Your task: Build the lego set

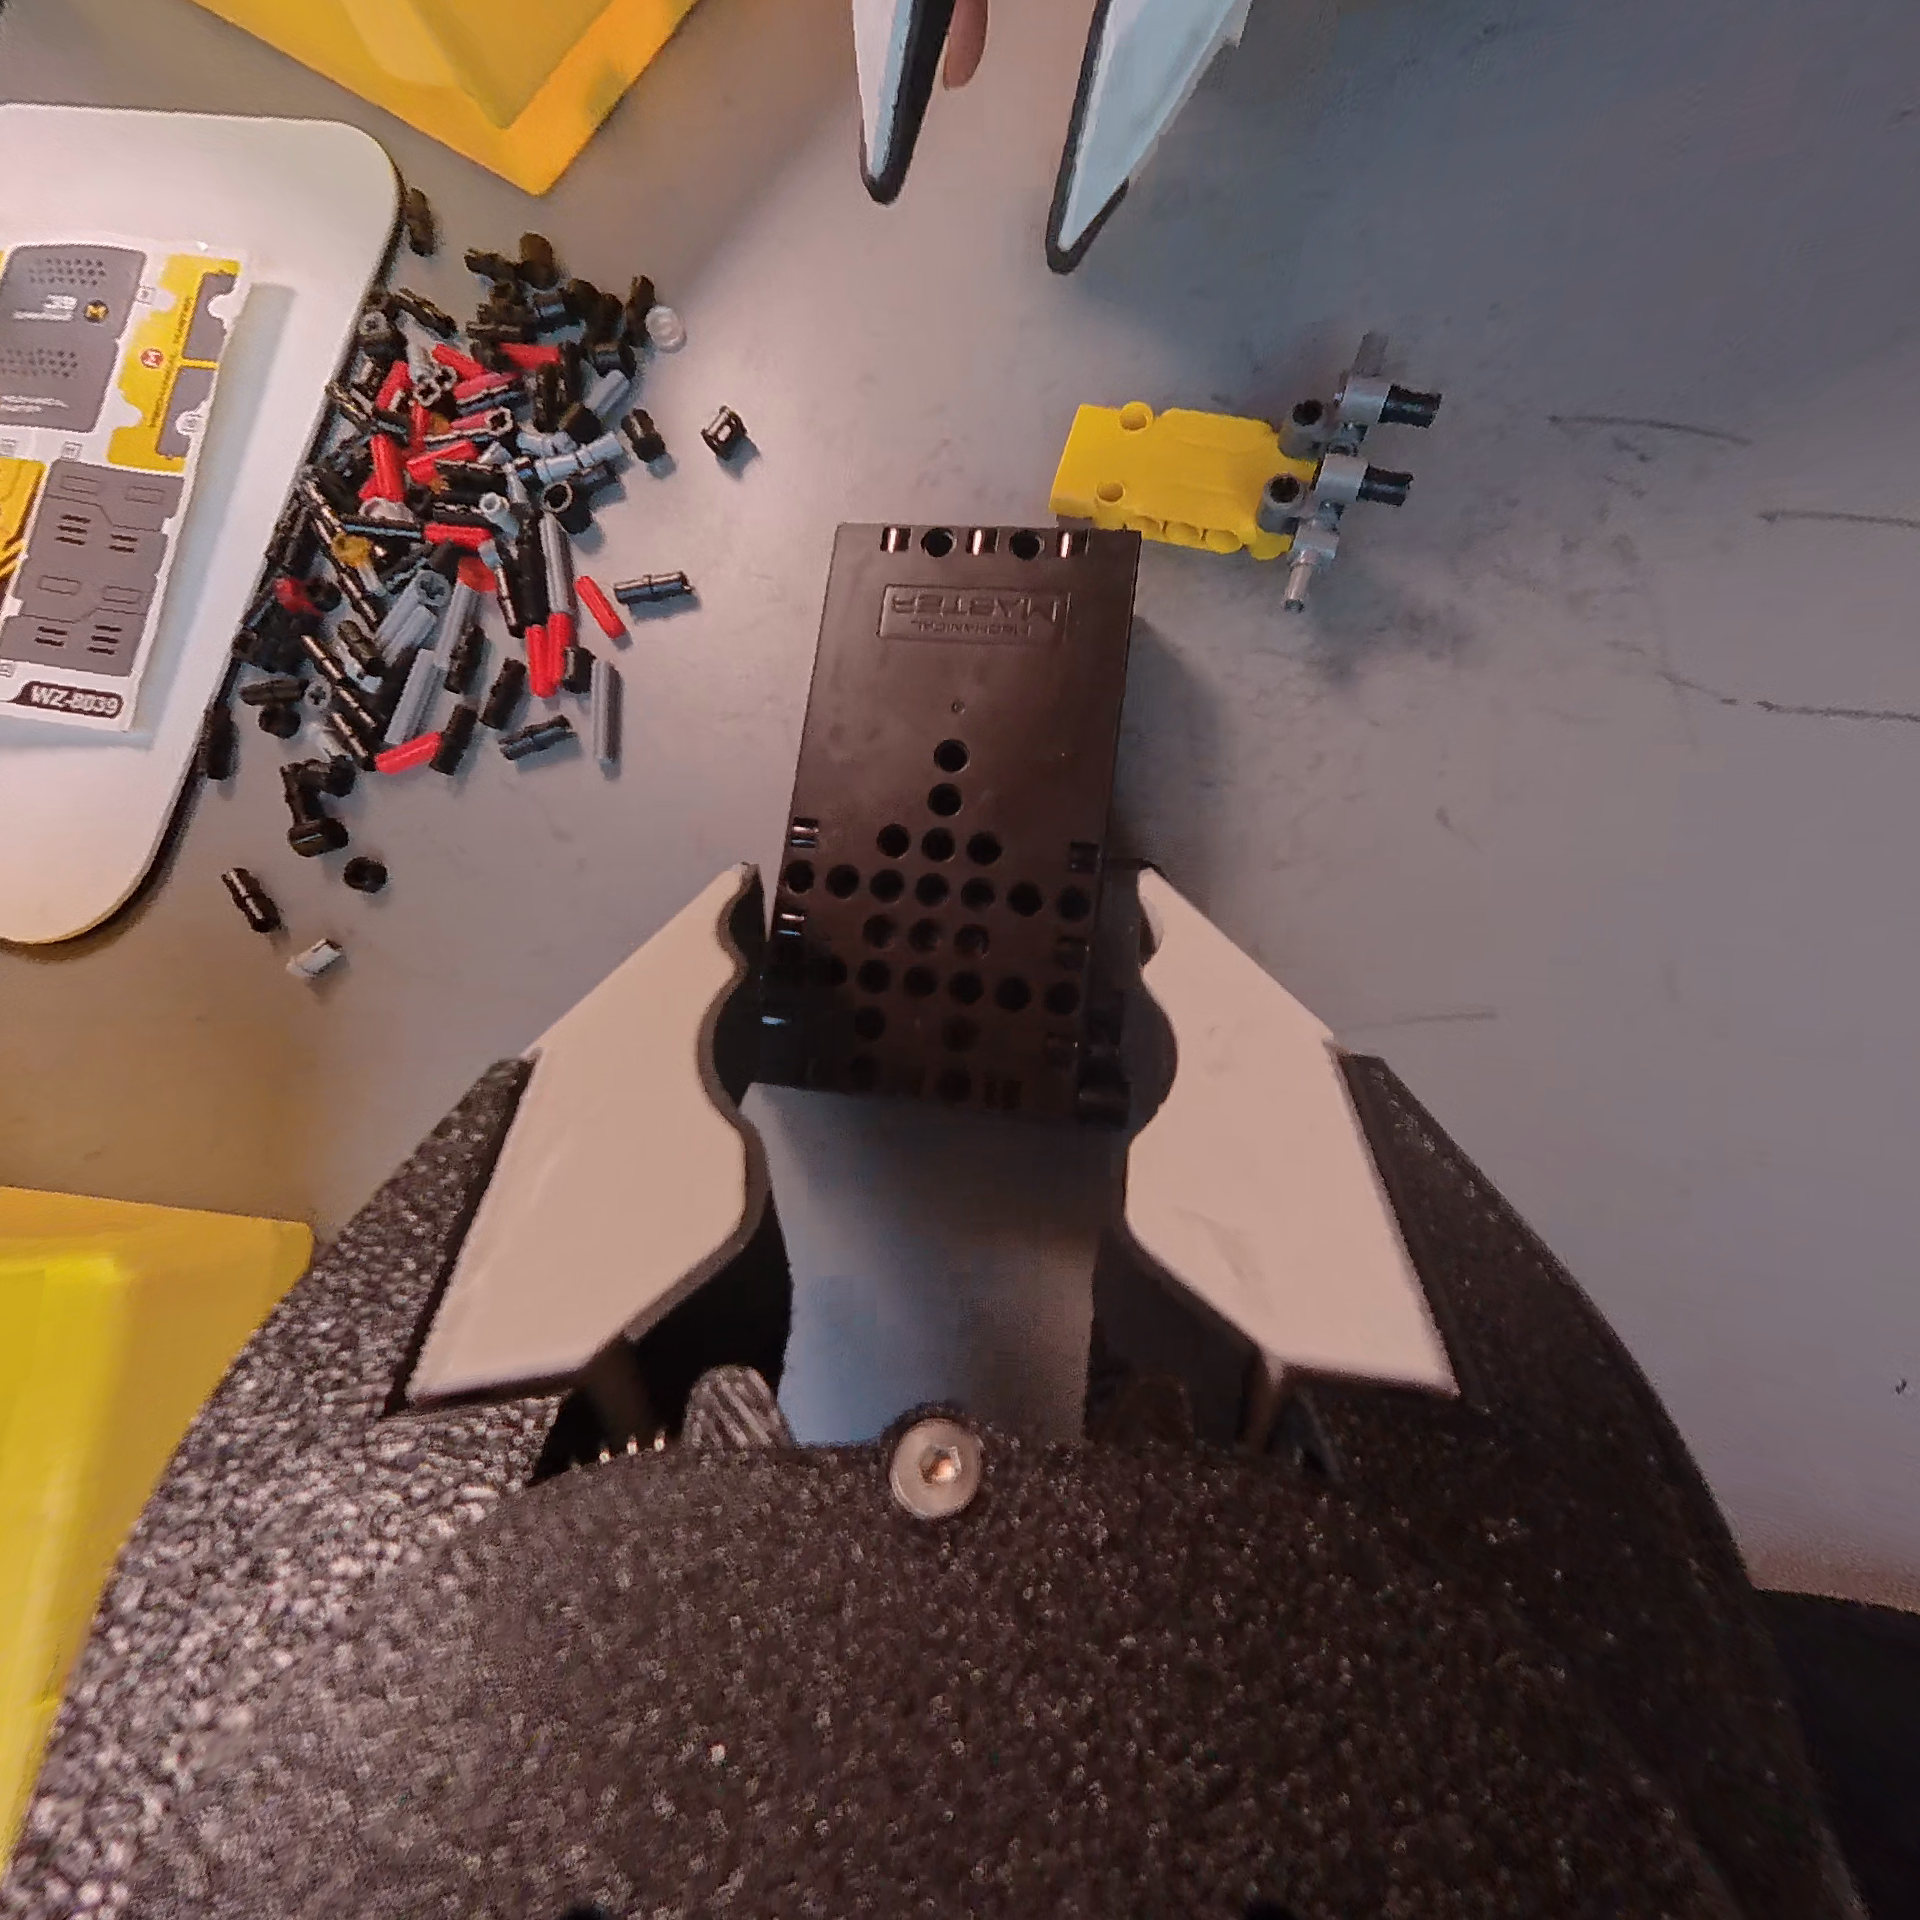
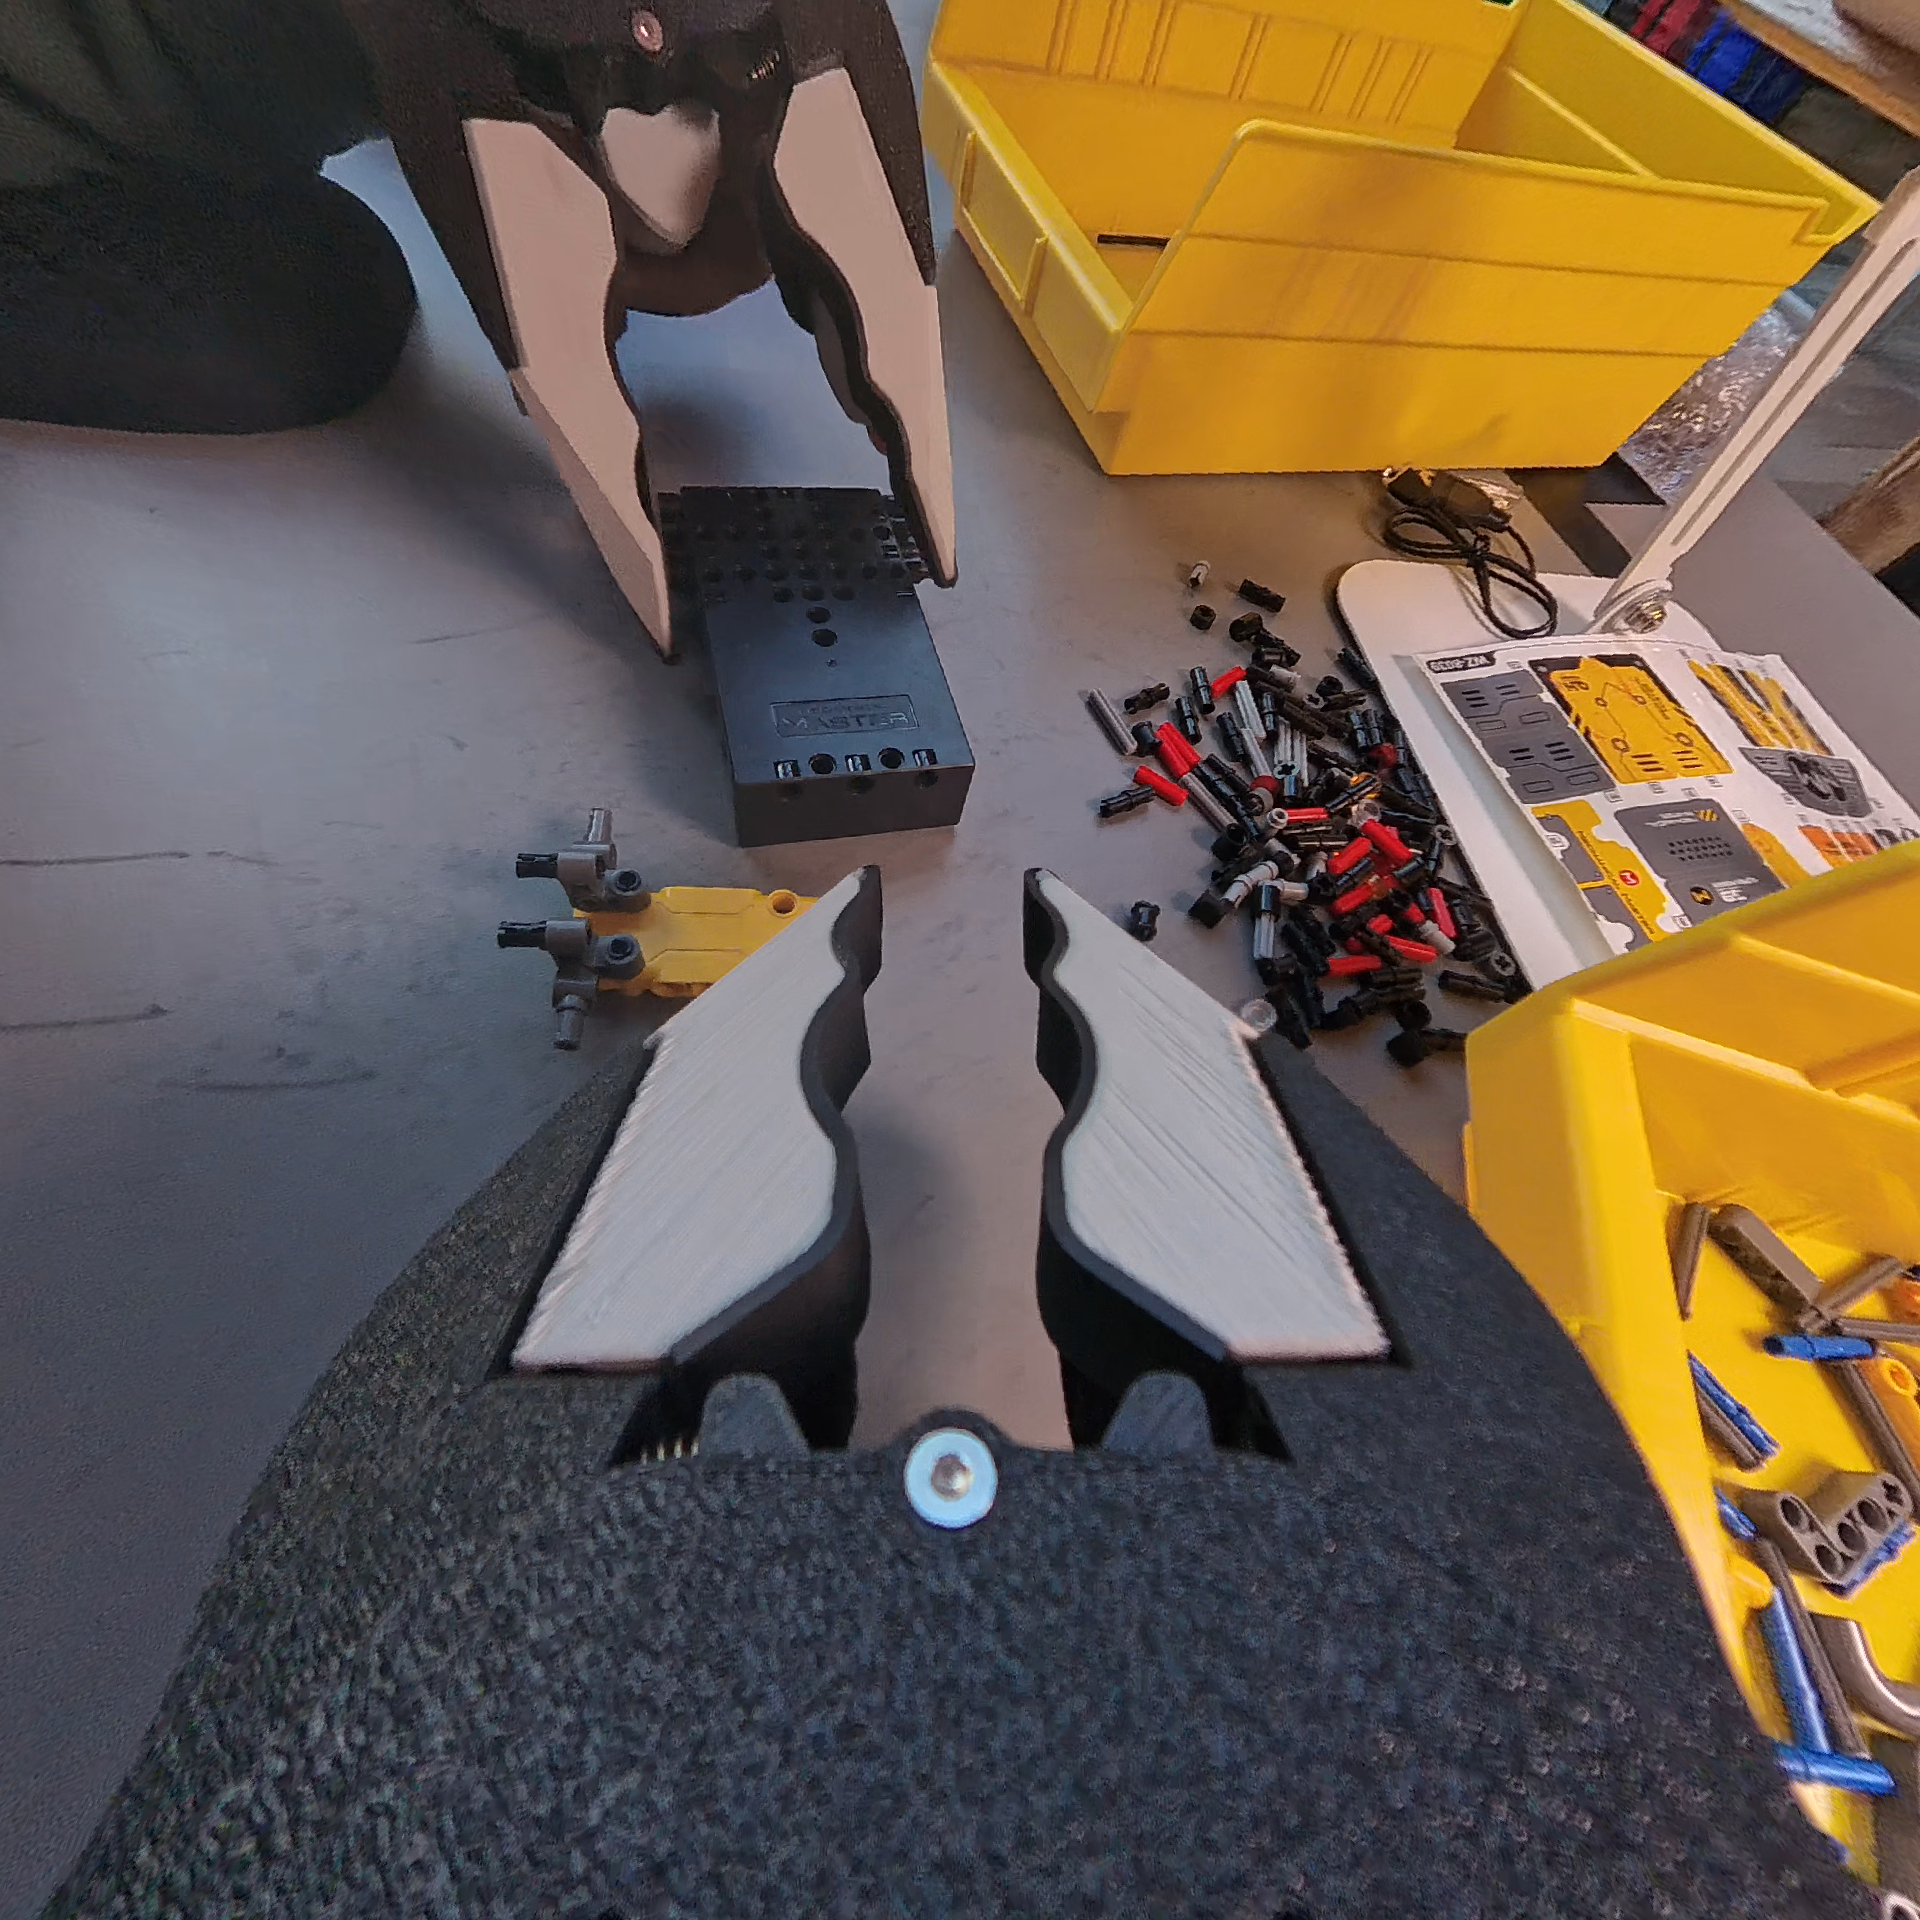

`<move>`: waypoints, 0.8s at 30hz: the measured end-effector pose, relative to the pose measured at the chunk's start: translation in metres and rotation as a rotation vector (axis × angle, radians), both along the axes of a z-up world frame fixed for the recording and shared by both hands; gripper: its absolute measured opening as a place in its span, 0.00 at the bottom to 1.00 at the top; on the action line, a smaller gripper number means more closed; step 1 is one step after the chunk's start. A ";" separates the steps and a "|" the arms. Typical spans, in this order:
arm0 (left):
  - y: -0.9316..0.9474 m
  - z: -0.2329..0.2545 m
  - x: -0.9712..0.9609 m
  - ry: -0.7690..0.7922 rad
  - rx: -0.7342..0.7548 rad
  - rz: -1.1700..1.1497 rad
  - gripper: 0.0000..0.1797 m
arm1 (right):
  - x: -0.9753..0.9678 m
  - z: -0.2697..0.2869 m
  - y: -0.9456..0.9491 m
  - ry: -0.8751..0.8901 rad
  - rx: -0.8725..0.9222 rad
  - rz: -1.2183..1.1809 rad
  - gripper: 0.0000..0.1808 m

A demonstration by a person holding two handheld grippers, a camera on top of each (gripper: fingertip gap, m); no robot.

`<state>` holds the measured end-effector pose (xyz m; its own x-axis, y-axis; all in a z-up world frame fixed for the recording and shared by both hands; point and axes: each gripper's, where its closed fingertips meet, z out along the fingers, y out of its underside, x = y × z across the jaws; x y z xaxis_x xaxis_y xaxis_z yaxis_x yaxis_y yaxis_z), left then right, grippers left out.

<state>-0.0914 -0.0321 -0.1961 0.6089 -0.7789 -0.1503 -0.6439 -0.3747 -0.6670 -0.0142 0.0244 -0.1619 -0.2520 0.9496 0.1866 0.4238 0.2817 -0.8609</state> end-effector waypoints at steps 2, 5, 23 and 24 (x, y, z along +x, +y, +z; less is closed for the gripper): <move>0.001 -0.004 -0.001 0.014 -0.006 -0.013 0.35 | 0.003 -0.003 -0.004 -0.027 -0.017 0.025 0.14; -0.002 -0.004 0.000 0.008 -0.016 -0.066 0.35 | 0.008 -0.008 -0.012 -0.073 -0.033 0.077 0.15; -0.009 0.014 -0.038 0.166 0.051 0.009 0.30 | 0.029 -0.029 -0.047 -0.258 -0.099 0.242 0.32; -0.008 0.015 -0.044 0.177 0.072 0.046 0.30 | 0.030 -0.030 -0.050 -0.270 -0.105 0.248 0.33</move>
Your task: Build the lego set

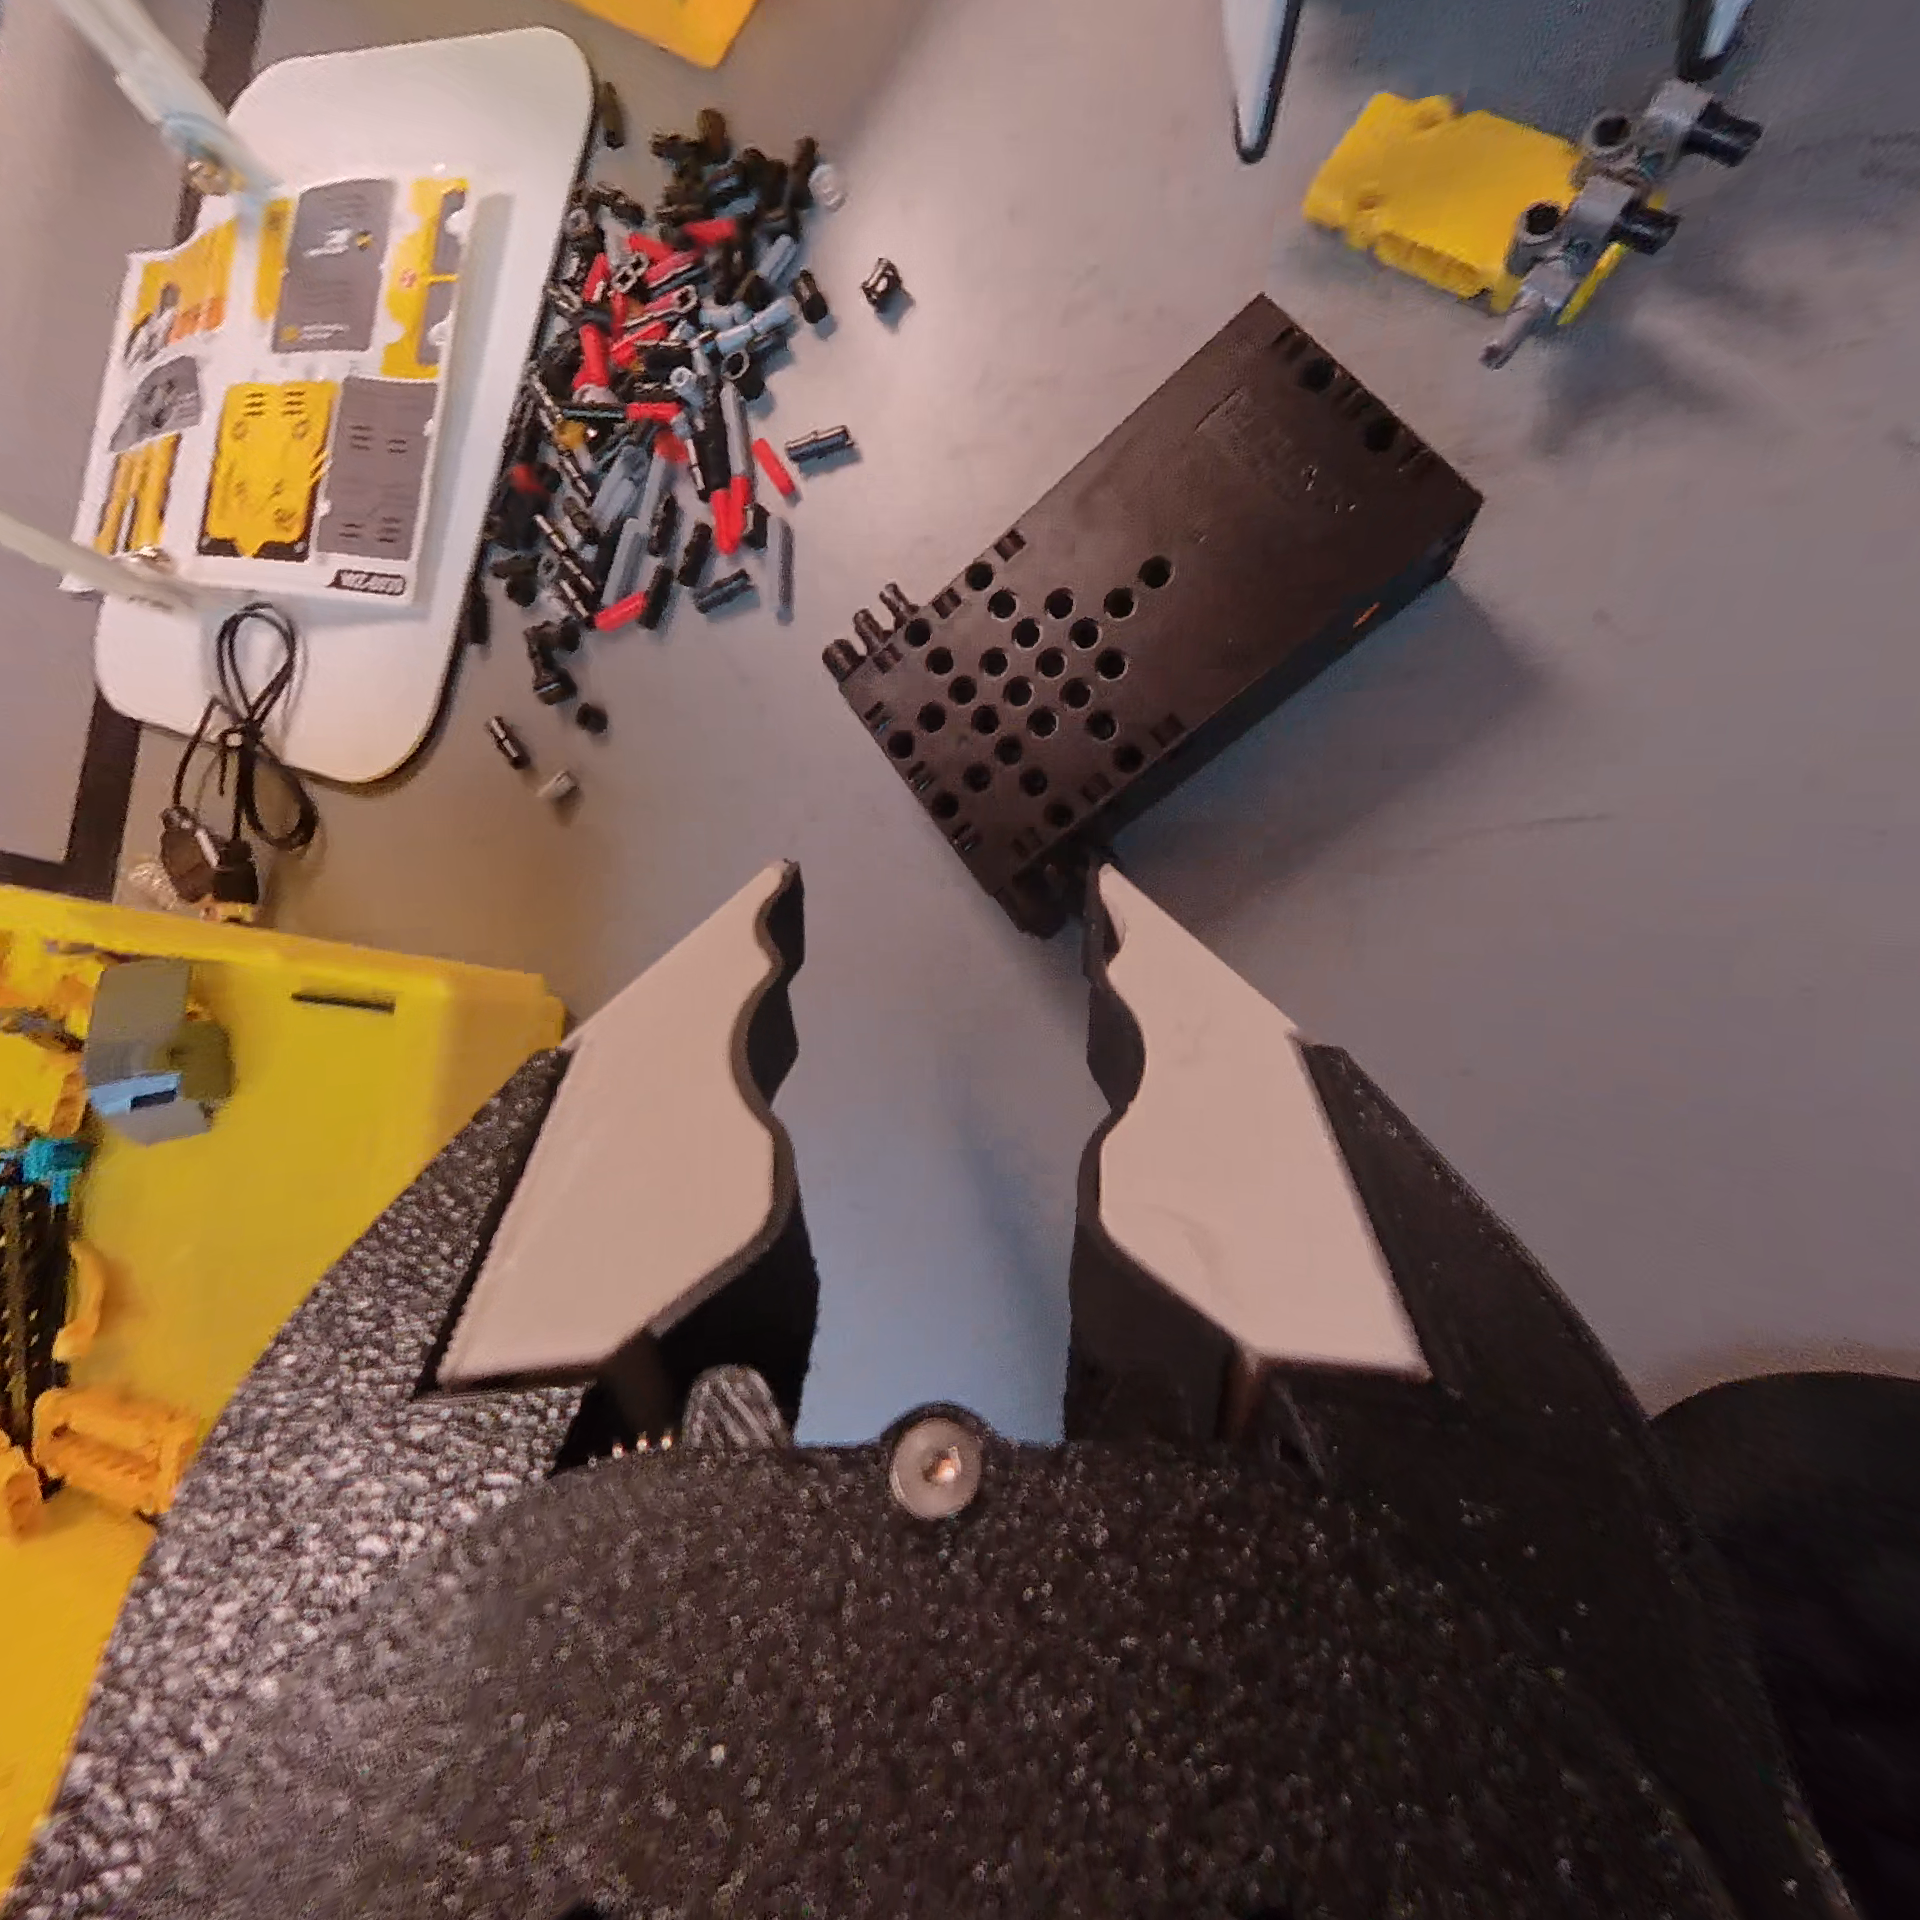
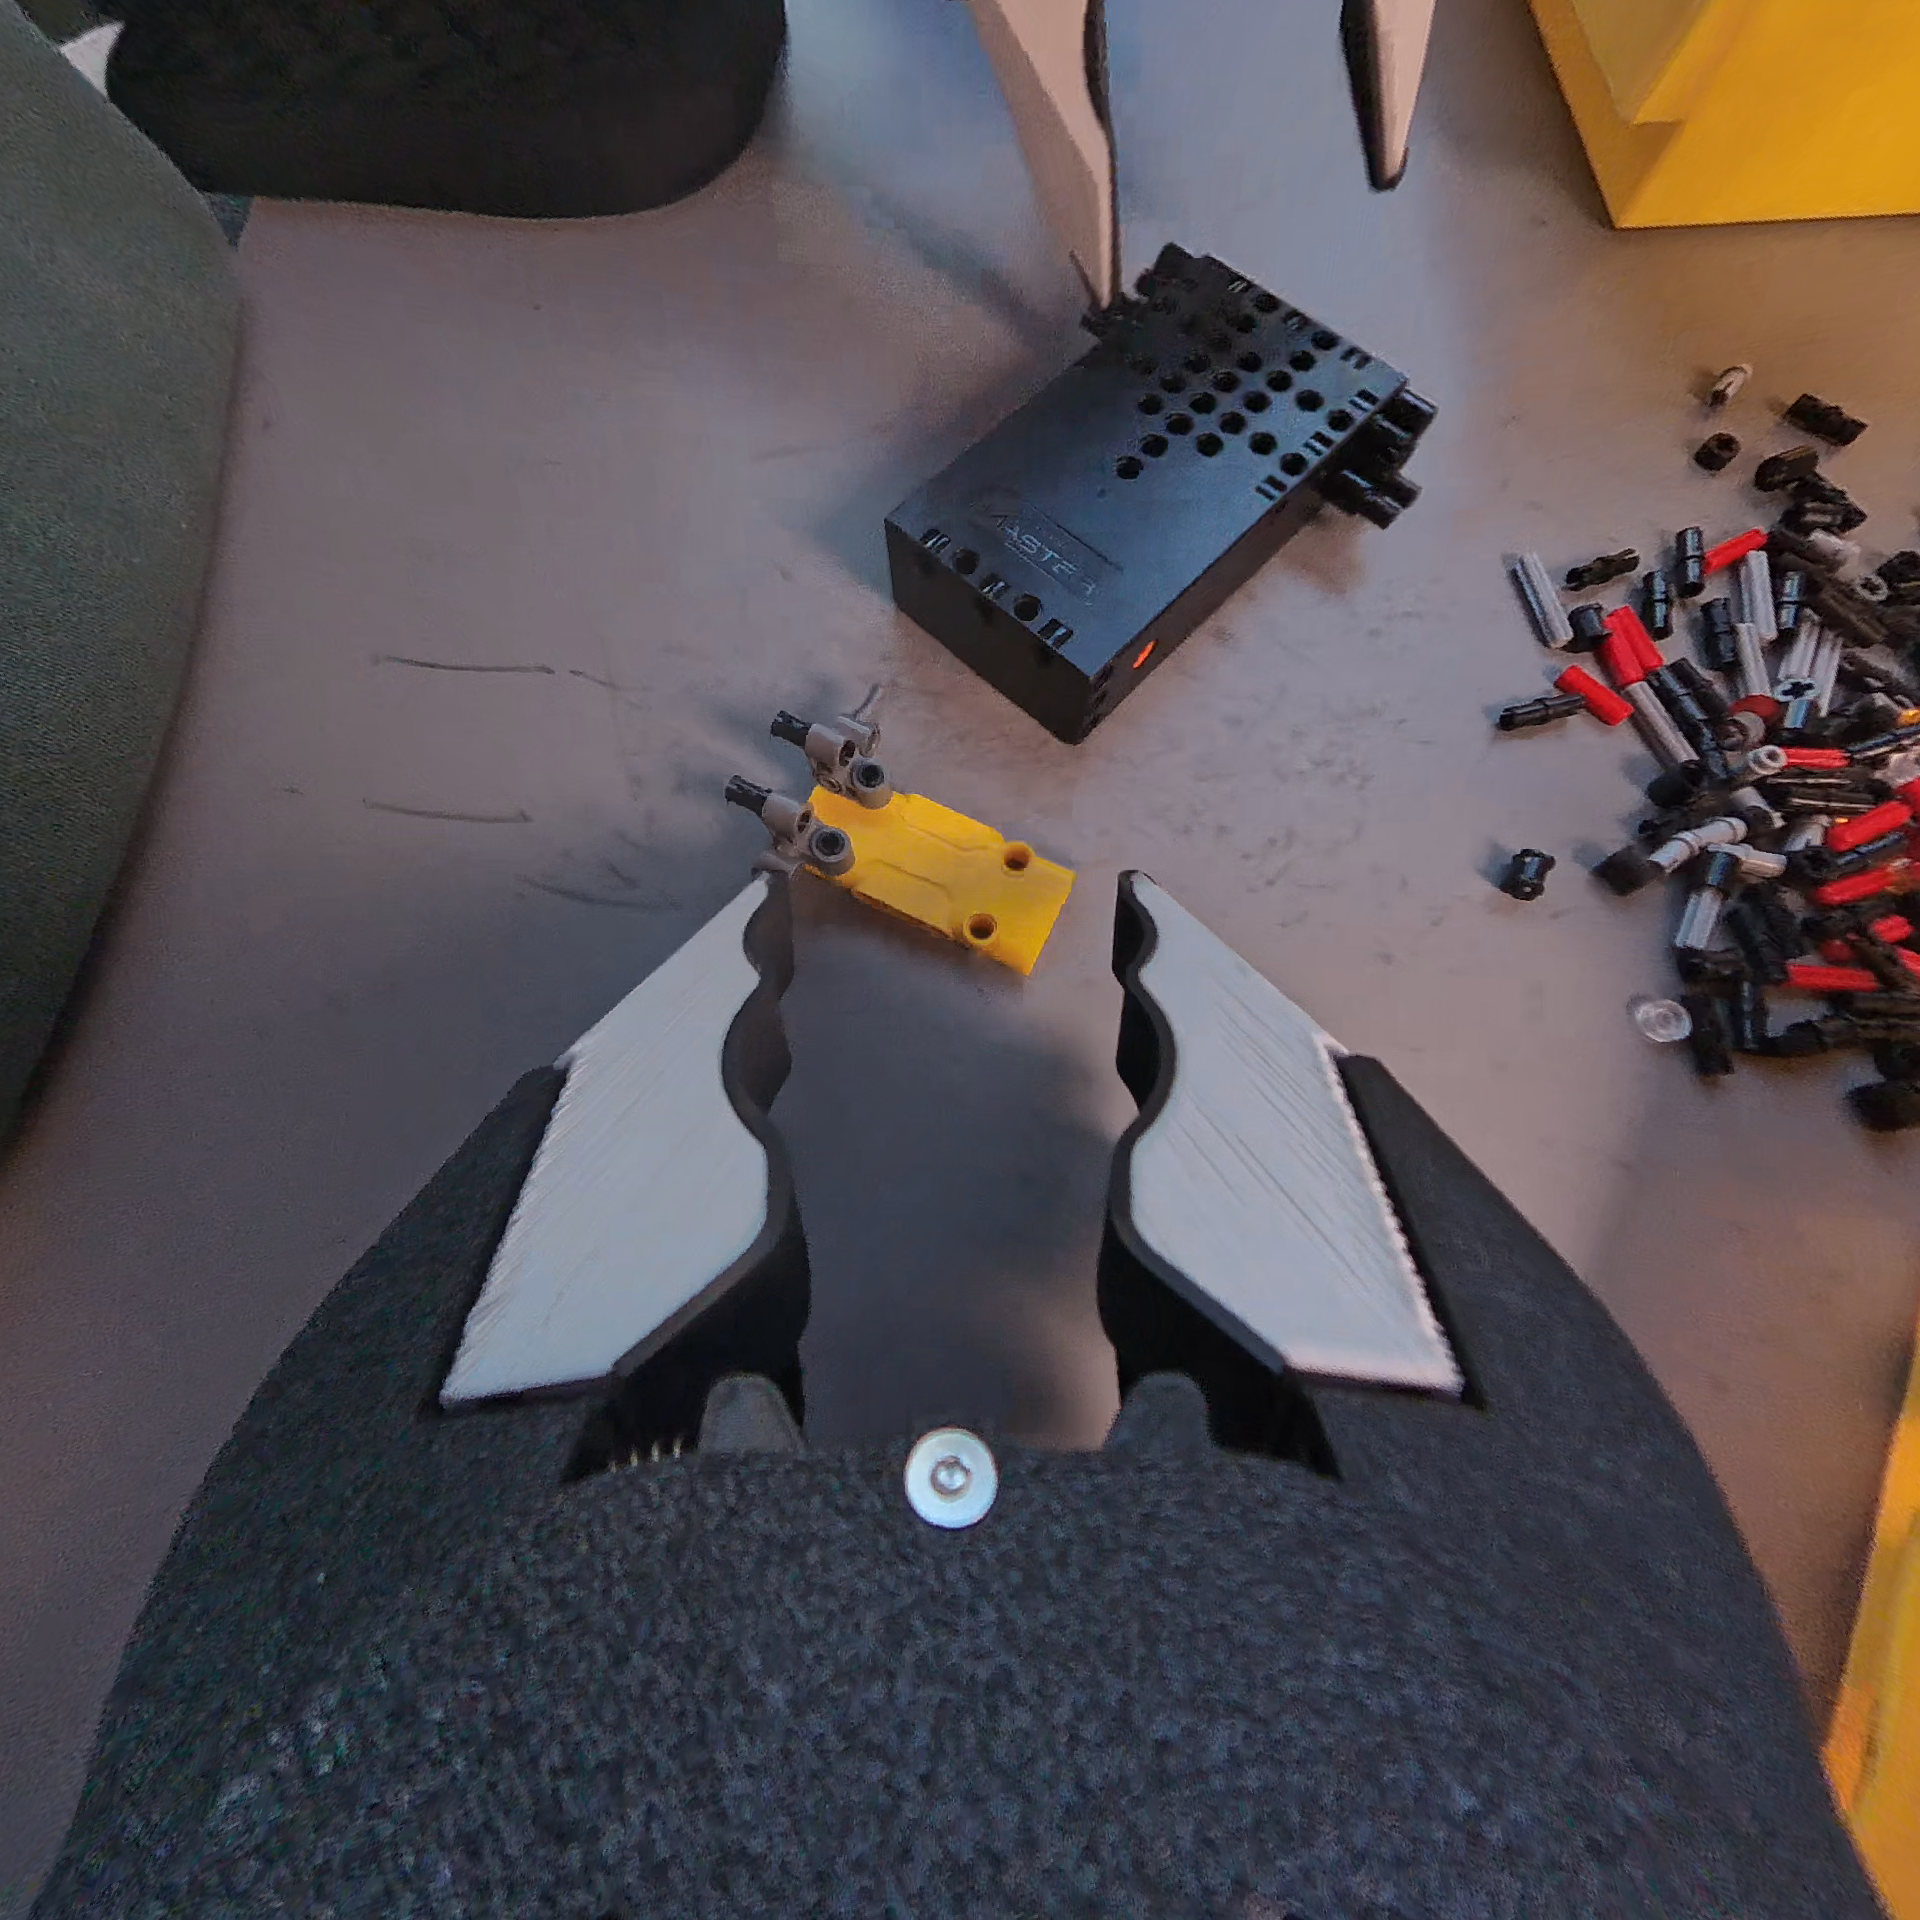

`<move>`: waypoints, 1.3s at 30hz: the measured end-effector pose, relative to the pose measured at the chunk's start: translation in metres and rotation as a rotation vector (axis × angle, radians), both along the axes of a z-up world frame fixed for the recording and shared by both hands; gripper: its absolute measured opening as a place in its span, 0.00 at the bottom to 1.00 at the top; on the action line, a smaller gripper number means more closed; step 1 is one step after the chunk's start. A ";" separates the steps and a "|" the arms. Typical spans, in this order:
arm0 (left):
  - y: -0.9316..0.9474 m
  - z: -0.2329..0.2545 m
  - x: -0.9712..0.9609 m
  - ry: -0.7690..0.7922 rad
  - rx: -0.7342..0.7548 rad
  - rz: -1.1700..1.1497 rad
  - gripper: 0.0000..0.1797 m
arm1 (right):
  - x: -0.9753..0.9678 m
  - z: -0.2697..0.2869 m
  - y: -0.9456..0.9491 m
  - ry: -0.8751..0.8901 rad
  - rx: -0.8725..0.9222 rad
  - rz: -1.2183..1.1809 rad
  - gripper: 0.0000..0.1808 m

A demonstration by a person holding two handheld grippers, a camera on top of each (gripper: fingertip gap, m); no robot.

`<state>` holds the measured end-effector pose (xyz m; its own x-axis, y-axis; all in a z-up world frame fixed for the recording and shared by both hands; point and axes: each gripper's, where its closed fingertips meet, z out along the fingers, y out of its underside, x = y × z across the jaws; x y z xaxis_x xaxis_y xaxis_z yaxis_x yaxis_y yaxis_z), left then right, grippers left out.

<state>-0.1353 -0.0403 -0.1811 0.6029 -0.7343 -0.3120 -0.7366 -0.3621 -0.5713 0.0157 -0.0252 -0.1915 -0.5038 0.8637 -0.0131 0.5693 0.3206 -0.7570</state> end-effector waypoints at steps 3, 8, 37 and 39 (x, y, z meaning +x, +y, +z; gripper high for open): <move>-0.003 0.006 -0.002 -0.077 0.032 0.052 0.28 | 0.002 -0.001 -0.009 -0.034 -0.003 0.023 0.39; -0.006 -0.003 0.008 -0.182 -0.026 0.053 0.31 | 0.006 -0.004 -0.020 -0.093 0.001 0.060 0.43; -0.012 0.073 0.128 -1.244 -0.497 -0.053 0.29 | 0.000 0.065 -0.026 0.171 0.369 0.257 0.14; -0.016 0.068 0.133 -1.201 -0.505 -0.062 0.25 | -0.003 0.071 -0.030 0.169 0.418 0.299 0.14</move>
